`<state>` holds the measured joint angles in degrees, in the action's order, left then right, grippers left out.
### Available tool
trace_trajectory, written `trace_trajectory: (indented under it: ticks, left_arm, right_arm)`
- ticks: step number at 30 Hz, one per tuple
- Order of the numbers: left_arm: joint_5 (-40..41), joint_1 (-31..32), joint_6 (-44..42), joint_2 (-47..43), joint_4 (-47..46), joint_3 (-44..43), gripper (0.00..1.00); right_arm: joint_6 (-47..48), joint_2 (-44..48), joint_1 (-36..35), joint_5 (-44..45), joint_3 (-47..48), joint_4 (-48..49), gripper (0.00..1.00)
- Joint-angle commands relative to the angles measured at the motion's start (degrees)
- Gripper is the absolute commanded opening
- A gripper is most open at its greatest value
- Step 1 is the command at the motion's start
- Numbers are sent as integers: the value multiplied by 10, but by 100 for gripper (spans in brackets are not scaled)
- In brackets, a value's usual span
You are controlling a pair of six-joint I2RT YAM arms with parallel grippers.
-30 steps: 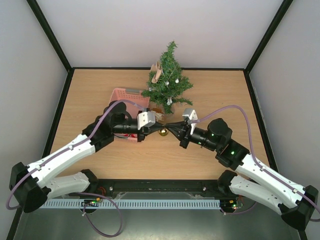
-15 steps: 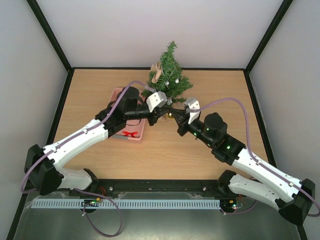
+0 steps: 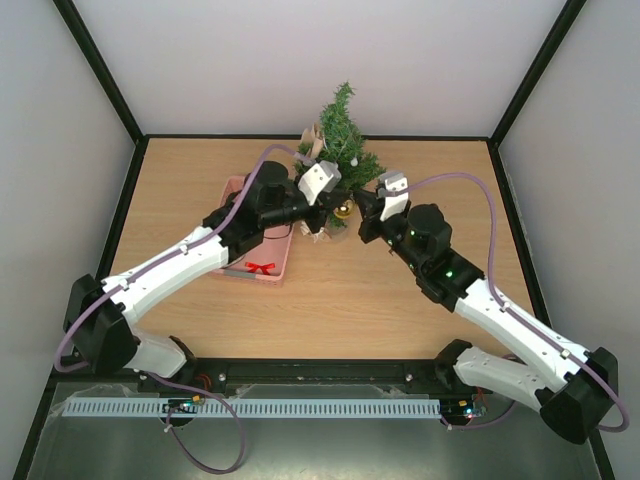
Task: Decorate the small christmas tree
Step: Hang the decoration item on the Christmas tree.
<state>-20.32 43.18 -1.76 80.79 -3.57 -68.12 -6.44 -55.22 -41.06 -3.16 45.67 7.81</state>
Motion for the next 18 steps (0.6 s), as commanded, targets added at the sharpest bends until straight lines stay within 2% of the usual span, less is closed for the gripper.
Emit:
trace_trajectory:
  ticks: [1, 13, 18]
  left_arm:
    - [18, 1, 10, 14, -4, -30, 2]
    - [36, -17, 41, 23, 11, -42, 2]
    - [16, -28, 50, 19, 15, -46, 2]
  right_arm:
    - [-2, -18, 20, -20, 28, 40, 2]
    - [5, -55, 45, -65, 48, 60, 2]
    - [16, -48, 47, -75, 48, 35, 2]
